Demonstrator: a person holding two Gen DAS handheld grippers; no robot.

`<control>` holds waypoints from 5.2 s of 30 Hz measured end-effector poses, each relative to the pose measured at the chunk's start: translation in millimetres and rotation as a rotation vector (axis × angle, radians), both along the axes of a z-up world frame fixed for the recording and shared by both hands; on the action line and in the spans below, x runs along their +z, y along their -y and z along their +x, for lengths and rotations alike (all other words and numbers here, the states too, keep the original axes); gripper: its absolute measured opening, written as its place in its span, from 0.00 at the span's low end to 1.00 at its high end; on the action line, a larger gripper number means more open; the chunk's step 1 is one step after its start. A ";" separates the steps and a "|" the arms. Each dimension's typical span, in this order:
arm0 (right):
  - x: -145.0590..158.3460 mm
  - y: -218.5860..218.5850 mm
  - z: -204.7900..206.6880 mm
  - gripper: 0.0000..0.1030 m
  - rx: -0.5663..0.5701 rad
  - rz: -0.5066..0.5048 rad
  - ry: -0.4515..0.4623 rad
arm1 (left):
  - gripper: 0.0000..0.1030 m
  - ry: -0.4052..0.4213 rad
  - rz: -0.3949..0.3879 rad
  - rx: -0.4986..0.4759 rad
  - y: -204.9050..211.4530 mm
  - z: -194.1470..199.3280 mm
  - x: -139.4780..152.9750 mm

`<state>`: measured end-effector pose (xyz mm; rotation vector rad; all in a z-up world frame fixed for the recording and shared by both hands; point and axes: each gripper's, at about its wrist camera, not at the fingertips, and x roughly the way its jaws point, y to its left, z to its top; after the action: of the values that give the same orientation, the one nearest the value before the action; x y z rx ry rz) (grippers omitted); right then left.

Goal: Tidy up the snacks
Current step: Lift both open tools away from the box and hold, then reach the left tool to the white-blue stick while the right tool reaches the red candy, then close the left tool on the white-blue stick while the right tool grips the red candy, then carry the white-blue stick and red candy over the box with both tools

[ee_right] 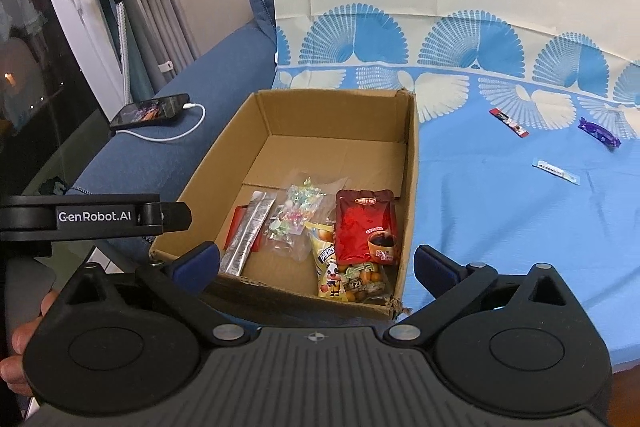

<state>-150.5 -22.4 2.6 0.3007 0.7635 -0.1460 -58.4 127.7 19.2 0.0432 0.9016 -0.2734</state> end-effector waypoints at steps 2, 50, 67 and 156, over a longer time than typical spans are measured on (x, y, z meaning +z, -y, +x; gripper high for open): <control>1.0 0.1 -2.1 1.00 -0.005 0.001 0.007 | 1.00 0.004 0.000 -0.002 0.7 -1.6 1.6; -2.0 5.5 -6.9 1.00 -0.024 0.019 0.018 | 1.00 0.009 0.015 -0.011 4.9 -1.9 0.6; 5.4 62.3 -20.6 1.00 -0.177 0.035 0.090 | 1.00 0.031 0.034 -0.084 50.2 1.2 20.2; -39.4 367.6 -71.7 0.10 -0.739 -0.181 0.324 | 0.01 -0.048 -0.035 -0.612 334.0 68.2 -6.7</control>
<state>-222.2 -390.0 -36.8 0.4111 0.2855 -0.8389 9.8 -206.3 12.5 0.2832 0.9148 -0.8619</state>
